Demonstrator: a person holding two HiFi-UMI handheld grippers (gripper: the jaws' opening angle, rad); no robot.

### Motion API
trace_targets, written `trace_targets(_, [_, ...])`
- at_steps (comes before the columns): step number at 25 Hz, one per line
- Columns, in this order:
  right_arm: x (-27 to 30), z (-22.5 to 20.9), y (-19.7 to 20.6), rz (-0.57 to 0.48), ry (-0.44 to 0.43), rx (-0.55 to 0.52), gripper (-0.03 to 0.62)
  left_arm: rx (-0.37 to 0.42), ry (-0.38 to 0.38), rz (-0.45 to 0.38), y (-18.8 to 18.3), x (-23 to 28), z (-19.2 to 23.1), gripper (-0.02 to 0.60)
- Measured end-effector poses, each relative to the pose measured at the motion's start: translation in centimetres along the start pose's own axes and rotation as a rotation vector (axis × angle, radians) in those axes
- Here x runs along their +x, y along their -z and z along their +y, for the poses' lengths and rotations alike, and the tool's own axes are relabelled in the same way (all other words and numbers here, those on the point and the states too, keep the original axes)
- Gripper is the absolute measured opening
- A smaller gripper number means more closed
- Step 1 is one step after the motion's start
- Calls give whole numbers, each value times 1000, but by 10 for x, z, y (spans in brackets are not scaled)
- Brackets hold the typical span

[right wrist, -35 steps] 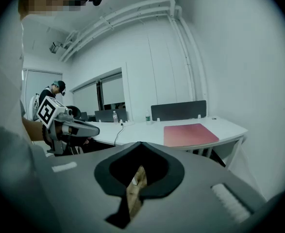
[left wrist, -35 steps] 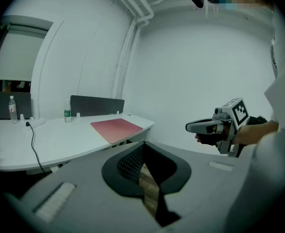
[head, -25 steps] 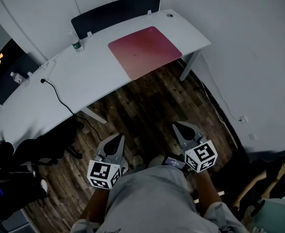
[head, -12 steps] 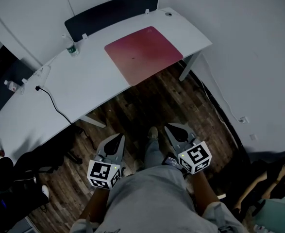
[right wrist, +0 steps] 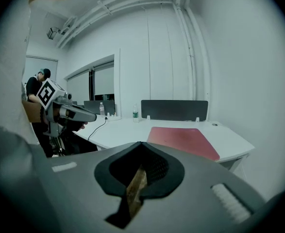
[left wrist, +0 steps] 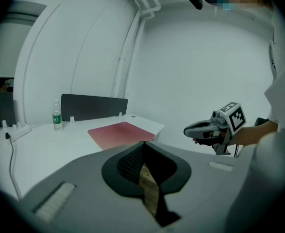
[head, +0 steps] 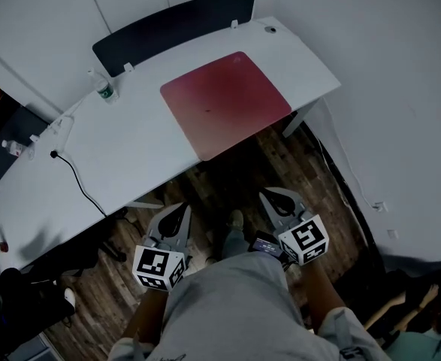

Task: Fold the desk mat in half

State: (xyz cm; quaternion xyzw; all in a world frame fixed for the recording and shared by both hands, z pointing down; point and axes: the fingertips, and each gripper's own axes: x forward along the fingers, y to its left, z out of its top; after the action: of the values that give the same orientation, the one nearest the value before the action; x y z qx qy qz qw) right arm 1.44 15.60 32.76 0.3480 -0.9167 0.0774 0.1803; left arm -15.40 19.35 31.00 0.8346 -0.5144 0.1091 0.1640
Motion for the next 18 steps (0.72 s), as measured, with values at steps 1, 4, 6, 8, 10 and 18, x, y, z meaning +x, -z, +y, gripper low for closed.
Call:
trace_targets(1, [7,-9,-1,4,-8,-4,6,-2,-8,-1,-5,9,4,18])
trace_targets(4, [26,-29,-6,10,-50,-27,6,-7,-30,6,-15,34,13,18])
trace_targets(6, [37,-41,-10,11,-82,-35,6,-13,-42,13,-20,49,16,18])
trace_targets(8, [48,-55,-14,8,-109,-34,6,-21,-56,13,-26,64,20,18])
trace_targets(10, [58,-68,-18,4,-129,-36,6,-28,-71,8,-32,78,24,18])
trace_targets(18, [95,-96,-23,17,-222,-84,6,-64,-118,12,-39,113,34,18])
